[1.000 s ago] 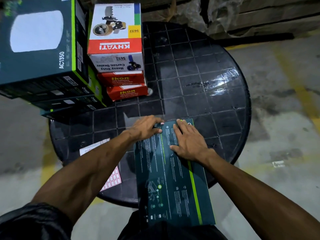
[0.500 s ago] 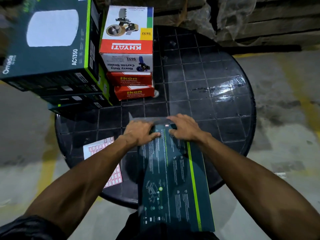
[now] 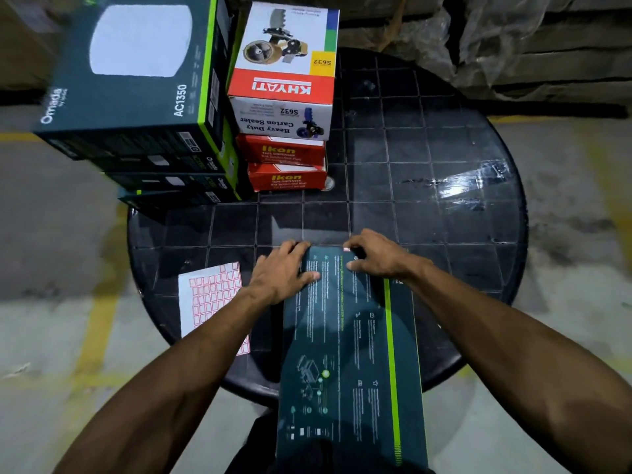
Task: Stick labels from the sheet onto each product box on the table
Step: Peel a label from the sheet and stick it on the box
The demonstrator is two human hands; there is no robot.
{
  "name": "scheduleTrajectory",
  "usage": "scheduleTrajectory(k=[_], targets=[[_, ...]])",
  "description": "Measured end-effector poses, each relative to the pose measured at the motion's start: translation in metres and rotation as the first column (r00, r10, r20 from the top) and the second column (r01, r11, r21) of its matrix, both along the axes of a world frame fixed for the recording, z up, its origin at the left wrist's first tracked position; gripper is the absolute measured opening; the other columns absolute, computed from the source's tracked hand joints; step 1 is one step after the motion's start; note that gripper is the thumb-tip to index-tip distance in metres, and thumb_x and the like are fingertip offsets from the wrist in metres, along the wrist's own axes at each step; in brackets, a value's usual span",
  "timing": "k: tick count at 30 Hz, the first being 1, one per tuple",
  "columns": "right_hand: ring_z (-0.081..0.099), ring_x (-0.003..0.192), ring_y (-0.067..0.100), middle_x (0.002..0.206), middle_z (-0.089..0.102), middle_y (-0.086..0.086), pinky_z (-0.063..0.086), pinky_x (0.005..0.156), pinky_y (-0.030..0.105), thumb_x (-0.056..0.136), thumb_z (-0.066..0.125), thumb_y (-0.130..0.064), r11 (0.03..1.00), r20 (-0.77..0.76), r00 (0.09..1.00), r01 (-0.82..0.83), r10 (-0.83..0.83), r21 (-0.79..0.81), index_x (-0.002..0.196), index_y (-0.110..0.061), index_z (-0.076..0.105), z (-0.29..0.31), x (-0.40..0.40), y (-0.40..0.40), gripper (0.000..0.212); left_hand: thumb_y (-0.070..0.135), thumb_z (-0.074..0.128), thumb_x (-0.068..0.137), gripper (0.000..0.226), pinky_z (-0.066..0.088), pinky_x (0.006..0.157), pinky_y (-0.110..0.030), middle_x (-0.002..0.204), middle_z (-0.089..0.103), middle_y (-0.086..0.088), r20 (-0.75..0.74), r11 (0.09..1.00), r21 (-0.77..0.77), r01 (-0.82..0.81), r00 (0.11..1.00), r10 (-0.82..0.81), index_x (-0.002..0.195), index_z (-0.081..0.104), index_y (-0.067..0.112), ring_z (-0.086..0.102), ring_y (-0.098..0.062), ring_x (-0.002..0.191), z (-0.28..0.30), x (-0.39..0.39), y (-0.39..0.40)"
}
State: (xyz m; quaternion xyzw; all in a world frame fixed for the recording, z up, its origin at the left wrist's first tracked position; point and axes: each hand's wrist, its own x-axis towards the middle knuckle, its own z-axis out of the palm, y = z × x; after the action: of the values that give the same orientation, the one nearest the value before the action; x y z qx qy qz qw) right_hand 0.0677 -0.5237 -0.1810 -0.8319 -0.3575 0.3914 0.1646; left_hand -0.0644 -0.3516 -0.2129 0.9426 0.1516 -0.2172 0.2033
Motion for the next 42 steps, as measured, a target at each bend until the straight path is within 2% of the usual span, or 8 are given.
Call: scheduleTrajectory(k=[5,11,16,23,27,31,35,42], targets=[[0.057,0.088,0.017,0.097,0.055,-0.002,0.038,0.064,0.020,0.090,0.068,-0.022,0.998,0.026,0.999,-0.042,0.043,-0.049,0.115,-0.010,0.061,-0.008,0.004,0.008,0.028,0.059,0.052,0.090,0.075,0.036,0.104,-0.049,0.148,0.035,-0.003,-0.007,1.000,-0.009,-0.007,1.000,0.007,0.151,0.022,0.025,0.042,-0.023,0.130,-0.001,-0.001,-0.001],[0.052,0.103,0.013,0.111,0.051,-0.004,0.043,0.085,0.029,0.090,0.067,-0.025,1.000,0.045,0.999,-0.007,0.007,-0.006,0.127,-0.012,0.057,-0.007,0.005,0.002,0.040,0.059,0.050,0.091,0.076,0.036,0.104,-0.049,0.149,0.033,-0.003,-0.013,1.000,-0.010,-0.002,1.000,0.002,0.152,0.020,0.025,0.042,-0.023,0.130,0.001,0.002,0.001],[0.061,0.094,0.019,0.099,0.059,-0.001,0.043,0.067,0.021,0.086,0.072,-0.025,0.999,0.021,0.999,0.026,-0.025,-0.022,0.104,-0.013,0.064,-0.013,0.009,0.005,0.024,0.059,0.051,0.091,0.077,0.037,0.104,-0.050,0.150,0.033,-0.003,-0.015,1.000,-0.024,-0.006,1.000,0.006,0.152,0.020,0.025,0.042,-0.024,0.131,0.000,0.002,0.002],[0.059,0.095,0.020,0.108,0.061,0.005,0.051,0.082,0.038,0.083,0.074,-0.040,0.996,0.125,0.992,0.022,-0.011,-0.083,0.105,-0.010,0.065,-0.010,0.011,0.001,0.038,0.060,0.050,0.091,0.077,0.035,0.104,-0.050,0.151,0.032,-0.003,-0.021,1.000,-0.028,-0.002,1.000,0.002,0.152,0.019,0.024,0.042,-0.024,0.131,0.002,0.002,0.002],[0.052,0.110,0.025,0.121,0.053,0.008,0.044,0.091,0.039,0.091,0.061,-0.049,0.986,0.231,0.970,-0.040,0.077,-0.160,0.129,-0.020,0.056,-0.010,0.008,-0.005,0.049,0.059,0.047,0.092,0.080,0.033,0.107,-0.055,0.162,0.010,-0.002,-0.012,0.996,-0.040,-0.075,0.997,0.074,0.154,0.011,0.025,0.035,-0.027,0.139,0.003,-0.003,-0.003],[0.038,0.133,0.025,0.145,0.041,0.007,0.031,0.113,0.043,0.094,0.055,-0.044,0.971,0.387,0.896,0.240,-0.219,-0.007,0.143,-0.023,0.045,-0.020,-0.020,-0.030,0.054,0.051,0.047,0.096,0.082,0.038,0.106,-0.053,0.163,-0.011,0.001,0.020,0.942,-0.199,-0.269,0.960,0.279,0.155,-0.004,0.024,0.042,-0.029,0.135,0.007,-0.026,-0.022],[0.021,0.144,0.034,0.161,0.009,0.008,0.032,0.110,0.051,0.096,0.055,-0.039,0.855,0.251,0.829,0.518,-0.500,-0.008,0.152,-0.023,0.027,-0.020,-0.069,-0.060,0.065,0.045,0.051,0.096,0.084,0.029,0.111,-0.054,0.163,-0.007,-0.001,-0.014,0.912,-0.302,-0.278,0.958,0.288,0.154,-0.009,0.030,0.030,-0.027,0.143,0.002,-0.069,-0.038],[0.041,0.130,0.038,0.154,0.023,0.015,0.042,0.096,0.051,0.097,0.045,-0.052,0.811,0.243,0.811,0.571,-0.532,-0.127,0.156,-0.029,0.004,-0.023,-0.104,-0.073,0.076,0.031,0.052,0.099,0.083,0.028,0.113,-0.047,0.163,0.002,0.001,-0.047,0.862,-0.397,-0.316,0.945,0.325,0.154,-0.010,0.034,0.028,-0.023,0.144,0.001,-0.103,-0.054]])
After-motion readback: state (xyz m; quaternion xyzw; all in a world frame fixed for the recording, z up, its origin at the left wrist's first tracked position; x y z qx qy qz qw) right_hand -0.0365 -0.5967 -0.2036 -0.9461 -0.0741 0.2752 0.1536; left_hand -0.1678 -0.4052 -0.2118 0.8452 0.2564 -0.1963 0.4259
